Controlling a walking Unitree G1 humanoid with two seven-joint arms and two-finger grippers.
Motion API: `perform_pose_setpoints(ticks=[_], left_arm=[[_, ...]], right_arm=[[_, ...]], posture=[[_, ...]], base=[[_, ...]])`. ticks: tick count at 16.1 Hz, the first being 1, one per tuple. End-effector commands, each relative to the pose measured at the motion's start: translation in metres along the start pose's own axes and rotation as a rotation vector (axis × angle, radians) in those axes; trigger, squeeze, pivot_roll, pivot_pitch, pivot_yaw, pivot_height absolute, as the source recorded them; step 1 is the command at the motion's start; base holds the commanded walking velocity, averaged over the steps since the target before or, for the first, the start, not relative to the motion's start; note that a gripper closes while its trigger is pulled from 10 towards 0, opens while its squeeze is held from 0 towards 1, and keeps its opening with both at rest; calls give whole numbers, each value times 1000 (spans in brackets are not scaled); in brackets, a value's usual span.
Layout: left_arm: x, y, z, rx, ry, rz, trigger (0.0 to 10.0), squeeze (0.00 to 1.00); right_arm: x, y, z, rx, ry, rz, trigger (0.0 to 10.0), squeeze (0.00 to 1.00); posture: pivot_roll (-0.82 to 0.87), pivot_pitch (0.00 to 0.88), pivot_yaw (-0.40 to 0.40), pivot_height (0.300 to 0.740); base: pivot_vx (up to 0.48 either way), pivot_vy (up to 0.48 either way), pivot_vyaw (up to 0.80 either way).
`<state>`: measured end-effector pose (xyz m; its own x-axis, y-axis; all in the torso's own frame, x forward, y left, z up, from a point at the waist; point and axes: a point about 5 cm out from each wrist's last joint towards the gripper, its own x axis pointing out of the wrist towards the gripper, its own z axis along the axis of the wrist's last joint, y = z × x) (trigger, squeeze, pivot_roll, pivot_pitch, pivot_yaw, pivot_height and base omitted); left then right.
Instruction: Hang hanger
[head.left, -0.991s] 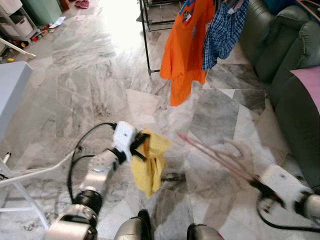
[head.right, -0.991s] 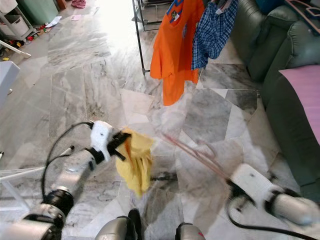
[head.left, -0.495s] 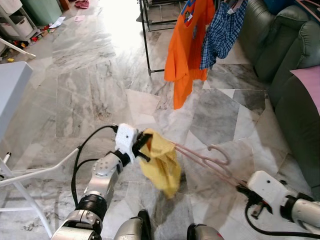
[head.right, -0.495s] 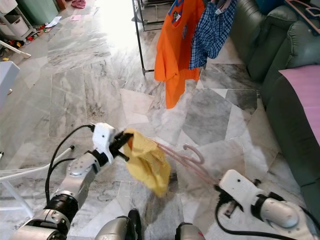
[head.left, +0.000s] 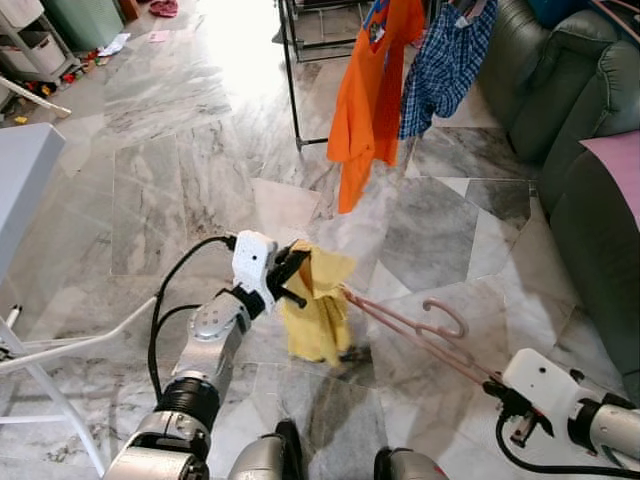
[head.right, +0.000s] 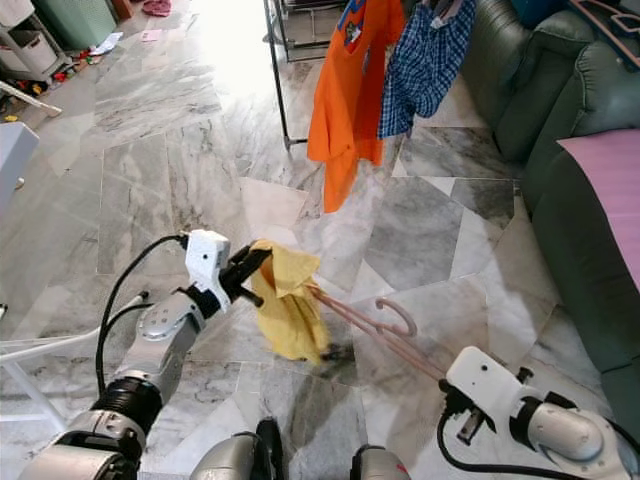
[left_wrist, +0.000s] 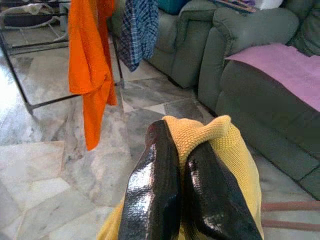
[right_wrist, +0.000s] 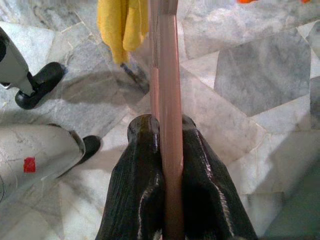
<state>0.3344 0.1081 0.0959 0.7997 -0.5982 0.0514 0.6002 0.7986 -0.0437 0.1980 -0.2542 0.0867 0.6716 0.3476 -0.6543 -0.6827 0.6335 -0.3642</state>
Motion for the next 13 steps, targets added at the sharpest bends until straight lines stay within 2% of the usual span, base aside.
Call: perform_pose_setpoints(ticks=[1, 7, 13], left_arm=[[-2, 1, 3, 1, -15, -12, 10000, 0], [-3, -5, 2, 0, -3, -83, 10000, 0], [4, -17, 1, 4, -3, -119, 10000, 0]], right_arm=[[3, 4, 0, 1, -7, 12, 10000, 0], [4, 0, 5, -9, -36, -12, 10000, 0], [7, 9, 13, 9, -75, 50, 10000, 0]], posture=[[-208, 219, 121, 740], [-209, 217, 122, 740], [-211, 218, 121, 740]], base=[[0, 0, 0], [0, 0, 0], [0, 0, 0]])
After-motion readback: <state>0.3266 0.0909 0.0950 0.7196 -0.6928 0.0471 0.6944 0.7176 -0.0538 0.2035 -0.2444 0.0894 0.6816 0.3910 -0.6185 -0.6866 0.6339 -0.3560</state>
